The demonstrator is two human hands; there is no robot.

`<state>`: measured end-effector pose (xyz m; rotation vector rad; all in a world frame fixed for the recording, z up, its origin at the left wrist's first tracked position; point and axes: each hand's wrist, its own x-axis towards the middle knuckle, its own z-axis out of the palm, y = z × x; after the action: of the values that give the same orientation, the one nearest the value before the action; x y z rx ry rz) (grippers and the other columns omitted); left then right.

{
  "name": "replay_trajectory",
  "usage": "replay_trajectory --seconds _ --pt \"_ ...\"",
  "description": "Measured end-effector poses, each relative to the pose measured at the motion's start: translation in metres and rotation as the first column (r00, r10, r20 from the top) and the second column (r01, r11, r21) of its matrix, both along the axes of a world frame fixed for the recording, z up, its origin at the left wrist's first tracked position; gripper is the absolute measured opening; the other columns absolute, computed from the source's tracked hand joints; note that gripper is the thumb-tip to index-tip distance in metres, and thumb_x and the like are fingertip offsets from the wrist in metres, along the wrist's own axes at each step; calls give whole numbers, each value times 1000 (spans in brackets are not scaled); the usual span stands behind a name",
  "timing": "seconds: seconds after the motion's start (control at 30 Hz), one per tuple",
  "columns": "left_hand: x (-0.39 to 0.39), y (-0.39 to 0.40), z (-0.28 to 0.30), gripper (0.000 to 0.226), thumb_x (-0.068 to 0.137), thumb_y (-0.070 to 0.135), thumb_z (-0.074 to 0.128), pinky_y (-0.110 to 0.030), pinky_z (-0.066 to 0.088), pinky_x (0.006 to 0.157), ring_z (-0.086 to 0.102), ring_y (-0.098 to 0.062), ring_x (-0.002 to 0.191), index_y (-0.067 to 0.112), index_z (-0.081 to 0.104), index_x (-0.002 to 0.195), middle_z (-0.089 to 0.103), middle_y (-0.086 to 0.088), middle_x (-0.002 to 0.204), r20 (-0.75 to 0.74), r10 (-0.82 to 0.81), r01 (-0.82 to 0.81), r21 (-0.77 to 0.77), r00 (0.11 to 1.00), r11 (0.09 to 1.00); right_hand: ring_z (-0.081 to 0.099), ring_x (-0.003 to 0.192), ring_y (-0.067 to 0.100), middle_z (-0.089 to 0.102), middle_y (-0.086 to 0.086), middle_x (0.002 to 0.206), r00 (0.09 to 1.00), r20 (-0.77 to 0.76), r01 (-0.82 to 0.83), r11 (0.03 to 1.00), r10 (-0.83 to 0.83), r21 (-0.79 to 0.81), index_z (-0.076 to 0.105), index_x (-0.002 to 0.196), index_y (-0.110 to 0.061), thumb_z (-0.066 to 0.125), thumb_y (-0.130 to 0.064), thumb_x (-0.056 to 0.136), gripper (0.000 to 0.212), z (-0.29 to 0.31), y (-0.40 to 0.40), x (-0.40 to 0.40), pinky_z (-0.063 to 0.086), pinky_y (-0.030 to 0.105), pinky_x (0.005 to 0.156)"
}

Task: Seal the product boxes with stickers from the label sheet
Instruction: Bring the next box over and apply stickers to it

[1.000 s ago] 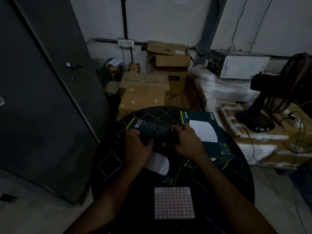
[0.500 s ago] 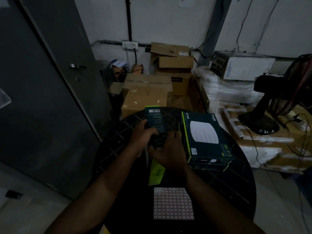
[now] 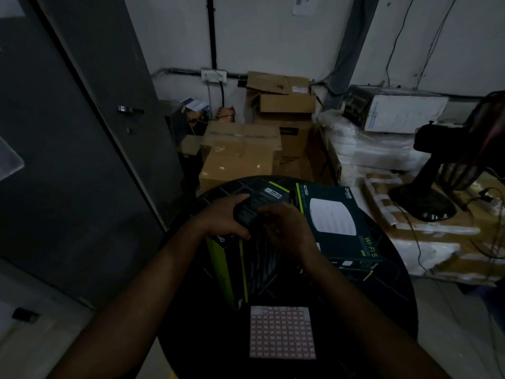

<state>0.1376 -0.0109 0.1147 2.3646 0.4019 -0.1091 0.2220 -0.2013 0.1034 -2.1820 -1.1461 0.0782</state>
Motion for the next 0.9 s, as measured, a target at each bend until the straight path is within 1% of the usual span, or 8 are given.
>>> replay_trajectory --seconds 0.13,0.23,0.3,0.47,0.63,0.73,0.83,0.9 --pt "4 -7 10 103 47 30 87 -36 51 100 59 -8 119 30 48 143 59 9 136 21 -171 171 3 985 985 51 116 21 61 -3 122 948 283 -143 989 147 -34 69 119 -26 74 -30 81 38 5 -7 27 47 40 94" --pt "9 -10 15 94 49 13 85 -37 52 100 60 -3 118 35 55 135 63 14 131 26 -253 254 -56 967 966 46 129 20 52 -7 140 935 289 -180 977 207 -118 62 126 -36 67 -61 80 53 1 -19 41 42 51 102" --pt "10 -12 14 92 45 15 82 -42 53 98 62 -4 117 40 56 130 65 14 128 43 -275 277 -60 960 959 47 131 21 49 -4 144 935 240 -209 954 259 -217 53 134 -38 69 -73 70 75 1 -27 46 43 48 105" --pt "12 -14 9 93 53 4 81 -36 53 99 57 2 121 34 52 136 61 16 132 74 -269 275 -71 960 959 51 120 22 57 -3 129 955 167 -193 941 245 -279 44 139 -44 76 -54 73 73 1 -33 53 49 48 95" --pt "14 -22 3 84 61 13 81 -35 52 94 57 -8 111 38 51 136 59 9 125 150 -234 219 111 960 969 51 121 23 57 -8 135 935 309 -95 962 174 -254 48 138 -40 70 -55 78 66 -7 -31 44 44 49 94" --pt "14 -24 -10 76 69 29 79 -36 45 100 49 -13 119 42 50 139 56 5 131 216 -219 171 221 952 960 50 121 24 60 -5 134 883 459 -59 992 103 -109 61 131 -33 72 -51 78 57 -16 -34 38 37 48 98" --pt "15 -24 -20 72 70 36 74 -37 43 102 46 -12 123 44 52 138 52 14 144 256 -249 165 309 934 937 53 97 26 66 4 106 799 598 -28 989 -64 143 71 115 -18 75 -26 79 37 -41 -43 19 37 40 82" --pt "15 -23 -23 70 69 38 73 -37 41 103 46 -14 124 44 54 136 51 14 145 281 -256 165 310 925 936 52 84 29 62 8 90 791 598 -7 977 -126 214 66 102 -11 71 -8 75 28 -69 -53 3 37 38 74"
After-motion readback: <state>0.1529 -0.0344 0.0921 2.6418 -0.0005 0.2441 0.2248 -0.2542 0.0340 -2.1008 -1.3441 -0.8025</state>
